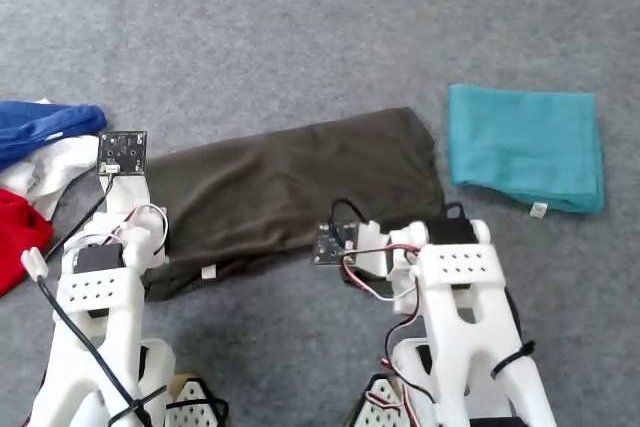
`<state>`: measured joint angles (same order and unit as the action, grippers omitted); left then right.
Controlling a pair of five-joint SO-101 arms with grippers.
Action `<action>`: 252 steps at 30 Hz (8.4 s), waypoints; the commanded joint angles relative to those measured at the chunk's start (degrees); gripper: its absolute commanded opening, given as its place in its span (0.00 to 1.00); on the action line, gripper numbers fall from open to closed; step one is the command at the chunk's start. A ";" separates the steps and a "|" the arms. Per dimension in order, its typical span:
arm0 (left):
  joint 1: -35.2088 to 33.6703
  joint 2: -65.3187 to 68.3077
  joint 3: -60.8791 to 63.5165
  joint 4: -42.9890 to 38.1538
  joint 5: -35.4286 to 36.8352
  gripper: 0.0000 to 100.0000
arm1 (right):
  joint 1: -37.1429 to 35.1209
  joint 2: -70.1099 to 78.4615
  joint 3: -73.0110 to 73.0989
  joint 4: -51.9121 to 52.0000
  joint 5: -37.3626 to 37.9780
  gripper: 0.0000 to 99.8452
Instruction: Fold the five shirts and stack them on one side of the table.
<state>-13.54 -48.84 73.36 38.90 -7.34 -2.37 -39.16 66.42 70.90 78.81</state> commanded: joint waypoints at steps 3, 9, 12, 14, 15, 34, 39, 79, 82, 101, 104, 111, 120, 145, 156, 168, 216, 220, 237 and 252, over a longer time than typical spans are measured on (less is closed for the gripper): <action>-0.48 -0.44 -0.13 -0.88 0.44 0.03 | -1.93 -0.84 2.95 -5.98 0.79 0.18; -0.40 -0.26 -0.13 -0.97 0.44 0.03 | -4.31 -0.84 3.65 -7.12 0.53 0.18; -0.40 0.00 -0.13 -1.05 0.35 0.03 | -4.31 -0.84 4.09 -7.12 0.79 0.18; -0.40 0.09 0.13 -2.02 0.35 0.03 | -4.31 -0.84 5.41 -8.26 0.79 0.18; -0.40 -0.09 0.48 -2.11 0.35 0.03 | -4.31 -0.75 6.81 -10.02 0.79 0.18; -0.48 -0.44 0.84 -1.93 0.35 0.03 | -2.81 -0.75 11.38 -18.64 1.58 0.02; -0.48 -0.09 0.84 -2.02 0.35 0.03 | -1.93 -0.75 6.81 -14.95 1.49 0.02; -0.40 0.09 0.84 -2.11 0.35 0.03 | -6.59 61.85 -77.67 5.71 -1.23 0.24; -0.40 0.09 0.84 -2.11 0.35 0.03 | -5.54 58.86 -80.31 7.56 -3.34 0.23; -8.66 1.23 -24.13 22.42 12.13 0.18 | 10.55 25.54 -60.44 29.98 -21.27 0.01; -9.01 6.68 -29.14 26.90 12.22 0.18 | 12.48 20.62 -52.26 29.89 -21.27 0.01; -13.32 27.08 -38.37 32.18 11.96 0.22 | 12.48 13.05 -42.42 29.45 -21.19 0.01; -17.01 46.15 -46.55 32.00 11.60 0.24 | 12.48 12.70 -42.24 29.71 -21.36 0.01; -13.67 63.47 -52.62 29.36 11.78 0.03 | 12.48 12.35 -42.51 29.45 -21.36 0.01; -9.27 37.54 -54.46 37.45 10.64 0.03 | 12.84 12.26 -43.12 27.87 -21.36 0.01; 15.34 30.59 -55.78 35.08 19.69 0.03 | 13.27 12.26 -51.12 27.52 -21.45 0.01; 47.25 81.14 -126.55 41.76 41.85 0.28 | 33.41 12.70 -70.29 2.37 -28.57 0.02; 38.37 81.14 -138.24 51.69 41.41 0.15 | 26.37 15.43 -68.44 6.24 -28.66 0.02; 1.71 74.81 -113.89 61.89 19.43 0.03 | -9.14 45.67 -72.40 10.73 -40.79 0.02; 1.63 30.68 -24.40 -1.23 17.41 0.03 | -11.87 58.24 -79.78 12.40 -43.43 0.02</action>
<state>-13.01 -11.03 37.05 50.33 10.42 -13.63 19.56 -10.59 82.95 35.65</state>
